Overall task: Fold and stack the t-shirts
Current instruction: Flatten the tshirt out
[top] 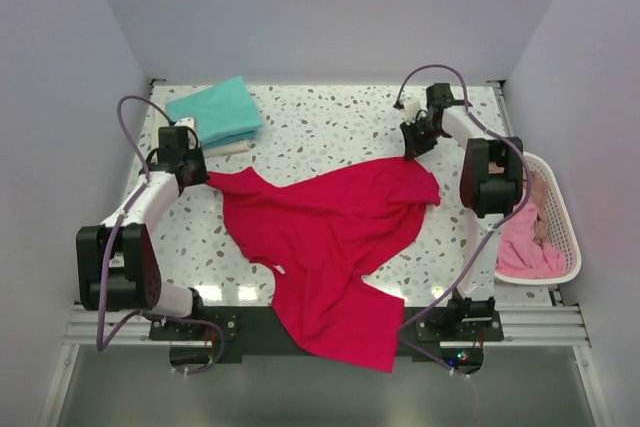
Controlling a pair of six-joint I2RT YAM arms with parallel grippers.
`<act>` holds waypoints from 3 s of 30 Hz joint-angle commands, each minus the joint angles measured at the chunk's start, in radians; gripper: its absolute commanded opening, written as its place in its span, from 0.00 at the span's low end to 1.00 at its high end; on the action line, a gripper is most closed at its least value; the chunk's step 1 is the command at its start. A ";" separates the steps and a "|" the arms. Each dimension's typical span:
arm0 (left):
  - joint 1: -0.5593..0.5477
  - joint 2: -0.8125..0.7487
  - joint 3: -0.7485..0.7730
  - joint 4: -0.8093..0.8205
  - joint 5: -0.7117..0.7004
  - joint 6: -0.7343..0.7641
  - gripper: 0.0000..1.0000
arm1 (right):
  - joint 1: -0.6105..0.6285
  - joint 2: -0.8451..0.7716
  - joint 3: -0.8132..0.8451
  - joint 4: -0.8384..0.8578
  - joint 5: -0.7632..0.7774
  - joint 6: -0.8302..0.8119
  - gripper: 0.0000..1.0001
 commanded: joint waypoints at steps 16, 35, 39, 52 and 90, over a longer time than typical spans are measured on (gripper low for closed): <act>0.004 -0.301 0.554 0.037 -0.019 -0.128 0.00 | 0.000 -0.659 0.293 -0.090 -0.025 -0.042 0.00; 0.004 -0.531 1.221 -0.006 -0.125 -0.162 0.00 | 0.000 -1.012 0.774 0.015 0.169 0.024 0.00; 0.005 -0.542 1.249 -0.013 -0.118 -0.153 0.00 | 0.000 -1.014 0.760 0.025 0.202 -0.002 0.00; 0.004 -0.675 0.489 0.161 0.132 -0.163 0.00 | 0.000 -1.092 0.018 0.112 -0.060 0.098 0.00; 0.020 -0.078 -0.009 0.722 0.140 0.008 0.00 | -0.079 -0.304 -0.226 0.583 -0.140 0.114 0.00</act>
